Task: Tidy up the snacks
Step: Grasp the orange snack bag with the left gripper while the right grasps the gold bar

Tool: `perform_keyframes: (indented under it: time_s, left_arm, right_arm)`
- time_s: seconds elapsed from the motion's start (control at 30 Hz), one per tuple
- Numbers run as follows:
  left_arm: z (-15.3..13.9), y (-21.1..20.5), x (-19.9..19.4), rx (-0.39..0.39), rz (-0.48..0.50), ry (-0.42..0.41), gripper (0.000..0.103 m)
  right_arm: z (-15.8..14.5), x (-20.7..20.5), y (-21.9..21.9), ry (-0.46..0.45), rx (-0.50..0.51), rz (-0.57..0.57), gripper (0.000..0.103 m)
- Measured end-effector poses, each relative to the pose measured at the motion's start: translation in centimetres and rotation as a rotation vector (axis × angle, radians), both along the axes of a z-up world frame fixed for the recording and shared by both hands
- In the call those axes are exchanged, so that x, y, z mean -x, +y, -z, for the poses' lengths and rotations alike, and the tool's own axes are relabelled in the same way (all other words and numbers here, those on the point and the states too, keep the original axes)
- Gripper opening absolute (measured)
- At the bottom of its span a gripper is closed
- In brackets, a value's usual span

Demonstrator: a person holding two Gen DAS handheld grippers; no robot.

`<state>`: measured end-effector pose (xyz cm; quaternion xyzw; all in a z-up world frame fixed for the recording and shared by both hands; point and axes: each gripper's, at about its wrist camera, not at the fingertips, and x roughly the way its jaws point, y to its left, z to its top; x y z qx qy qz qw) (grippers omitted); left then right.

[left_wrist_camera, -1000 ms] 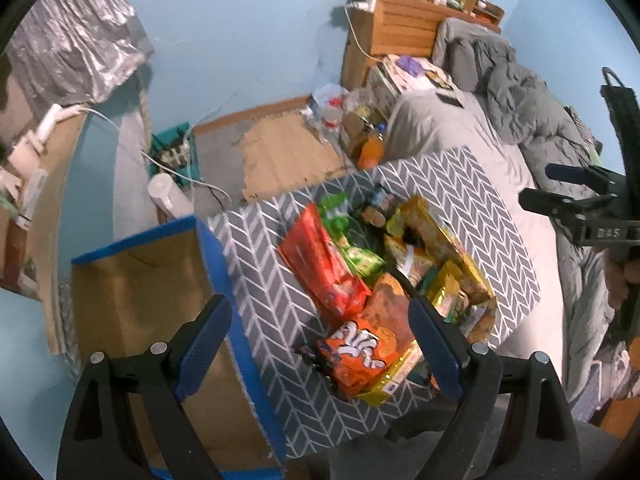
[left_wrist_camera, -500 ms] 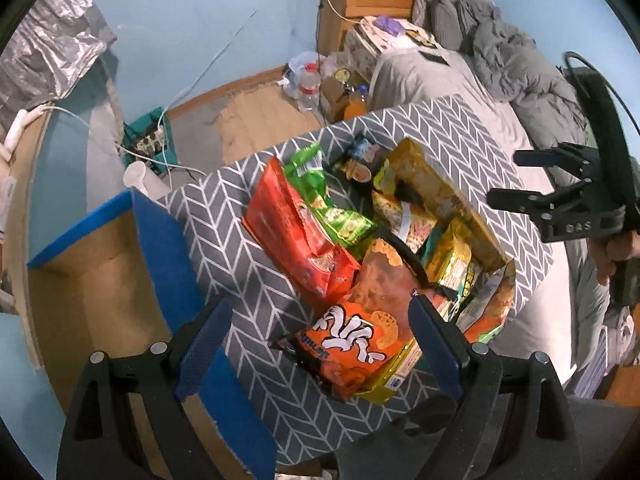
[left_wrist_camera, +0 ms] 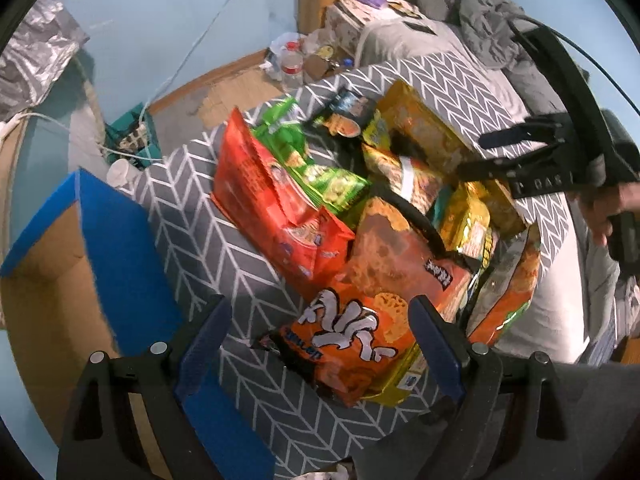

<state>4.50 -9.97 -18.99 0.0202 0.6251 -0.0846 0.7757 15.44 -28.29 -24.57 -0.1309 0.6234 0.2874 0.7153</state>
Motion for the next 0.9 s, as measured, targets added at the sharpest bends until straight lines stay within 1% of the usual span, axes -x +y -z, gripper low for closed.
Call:
perform_keyframes:
  time_s: [0.03,0.1,0.17,0.2,0.23,0.27,0.33,0.43,0.53,0.63,0.7,0.9]
  left_arm:
    - [0.3,-0.2,0.0,0.004,0.012,0.005,0.091]
    - [0.8,-0.6,0.1,0.011,0.039,0.015,0.091]
    - [1.4,-1.1,0.2,0.016,0.071,0.029,0.091]
    - [1.7,-1.3,0.2,0.01,0.083,0.036,0.091]
    - [1.9,-1.4,0.2,0.007,0.092,0.041,0.091]
    - [2.2,-1.5,0.2,0.006,0.102,0.05,0.091]
    - [2.7,-1.8,0.1,0.003,0.125,0.065,0.091]
    - [3.1,-2.3,0.1,0.007,0.159,0.075,0.091]
    - [3.9,-2.7,0.0,-0.007,0.181,0.087,0.091]
    - [4.9,-3.3,-0.4,-0.026,0.186,0.096,0.091]
    - [5.2,-3.5,-0.7,-0.023,0.185,0.1,0.091]
    - [6.2,-3.7,-1.4,0.014,0.174,0.119,0.091]
  right_arm:
    - [0.2,-0.1,0.0,0.005,-0.004,-0.003,0.07]
    - [0.6,-0.2,0.1,0.016,-0.014,-0.012,0.063]
    - [1.1,-0.3,0.4,0.034,-0.02,-0.023,0.053]
    - [1.3,-0.2,0.4,0.037,-0.022,-0.025,0.05]
    - [1.5,-0.3,0.5,0.045,-0.024,-0.031,0.043]
    - [1.6,-0.3,0.7,0.043,-0.022,-0.033,0.04]
    - [1.8,-0.5,0.9,0.044,-0.024,-0.034,0.04]
    - [1.8,-0.9,0.7,0.041,-0.027,-0.027,0.033]
    - [1.3,-1.0,0.5,0.013,-0.021,-0.031,0.03]
    - [0.7,-0.6,0.3,-0.019,-0.013,-0.033,0.029]
    - [0.1,-0.4,0.0,-0.045,-0.013,-0.023,0.029]
    - [-1.0,-0.3,-0.6,-0.085,-0.018,0.016,0.028]
